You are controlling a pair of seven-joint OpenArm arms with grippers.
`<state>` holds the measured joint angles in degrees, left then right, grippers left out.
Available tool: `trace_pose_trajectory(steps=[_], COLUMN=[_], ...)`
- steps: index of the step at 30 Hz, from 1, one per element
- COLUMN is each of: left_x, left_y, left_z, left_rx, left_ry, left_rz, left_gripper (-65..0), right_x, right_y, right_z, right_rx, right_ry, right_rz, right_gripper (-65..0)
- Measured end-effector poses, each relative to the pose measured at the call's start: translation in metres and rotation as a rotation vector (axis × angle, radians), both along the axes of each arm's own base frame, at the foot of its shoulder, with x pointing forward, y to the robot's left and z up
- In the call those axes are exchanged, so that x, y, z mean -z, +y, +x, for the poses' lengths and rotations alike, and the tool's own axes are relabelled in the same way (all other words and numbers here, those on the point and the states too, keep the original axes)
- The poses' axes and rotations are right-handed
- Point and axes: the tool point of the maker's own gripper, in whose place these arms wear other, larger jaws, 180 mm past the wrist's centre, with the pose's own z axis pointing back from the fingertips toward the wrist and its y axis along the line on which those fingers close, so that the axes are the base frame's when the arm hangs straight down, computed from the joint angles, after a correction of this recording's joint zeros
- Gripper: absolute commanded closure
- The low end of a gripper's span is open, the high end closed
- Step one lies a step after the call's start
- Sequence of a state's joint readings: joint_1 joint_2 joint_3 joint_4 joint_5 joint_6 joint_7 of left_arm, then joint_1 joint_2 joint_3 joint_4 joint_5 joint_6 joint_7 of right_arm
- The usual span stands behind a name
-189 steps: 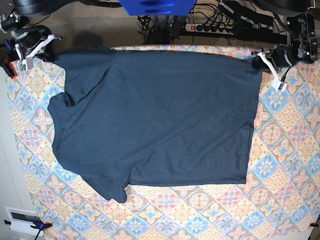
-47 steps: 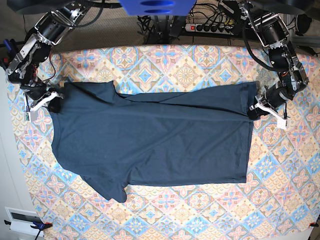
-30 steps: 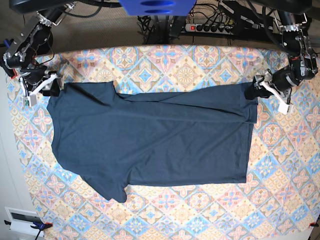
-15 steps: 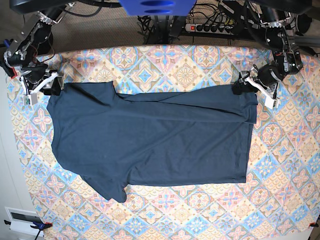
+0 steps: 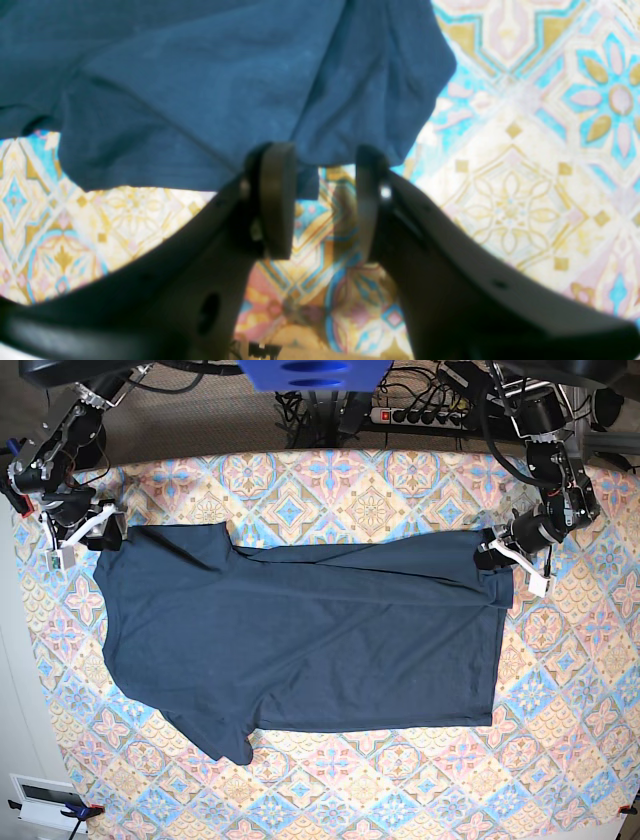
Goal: Layout the t-shirt on the table in an organized manner, then fold the t-shirt properly
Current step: 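Lower the shirt and pull it with both grippers to square it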
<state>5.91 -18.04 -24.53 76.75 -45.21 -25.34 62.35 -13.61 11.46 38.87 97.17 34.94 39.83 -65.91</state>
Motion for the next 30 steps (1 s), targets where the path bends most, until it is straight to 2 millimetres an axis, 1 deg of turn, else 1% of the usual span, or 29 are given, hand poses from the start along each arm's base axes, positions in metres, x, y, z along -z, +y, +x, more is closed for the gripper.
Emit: trace_pose_trajectory(steps=[2,5,8,10,13,19,24,26,30], left_x=[0.0,-0.002,-0.004,-0.007,-0.01,-0.01,-0.009,-0.009,-0.008], left_y=[0.006,0.018,0.042,0.059,0.07,0.074,0.078,0.078,0.076], left_z=[-0.005,-0.014,-0.028,-0.034,-0.04,-0.043,-0.051,-0.051,-0.05], left_rx=[0.018,0.028,0.032,0.035,0.036,0.039,0.039,0.039,0.037], left_ry=[0.02,0.038,0.069,0.094,0.108,0.115,0.131,0.13,0.127], left_rz=[0.013,0.024,0.065,0.104,0.122,0.131,0.134,0.134,0.129], left_gripper=[0.0,0.0,0.0,0.0,0.0,0.0,0.0,0.0,0.0], right_x=[0.005,0.015,0.018,0.019,0.026,0.036,0.04,0.042,0.041], right_y=[0.0,0.0,0.003,0.015,0.037,0.075,0.095,0.1,0.101], right_z=[-0.009,-0.027,-0.038,-0.042,-0.043,-0.039,-0.04,-0.041,-0.038], right_rx=[0.0,0.0,-0.02,-0.071,-0.14,-0.256,-0.263,-0.266,-0.263], right_ry=[0.023,0.077,0.104,0.121,0.151,0.171,0.165,0.17,0.16], right_rz=[-0.001,-0.004,-0.015,-0.021,-0.003,0.033,0.079,0.09,0.094], right_gripper=[-19.7,-19.9,-19.9,-19.7,-19.7,-20.0,-20.0,-20.0,-20.0])
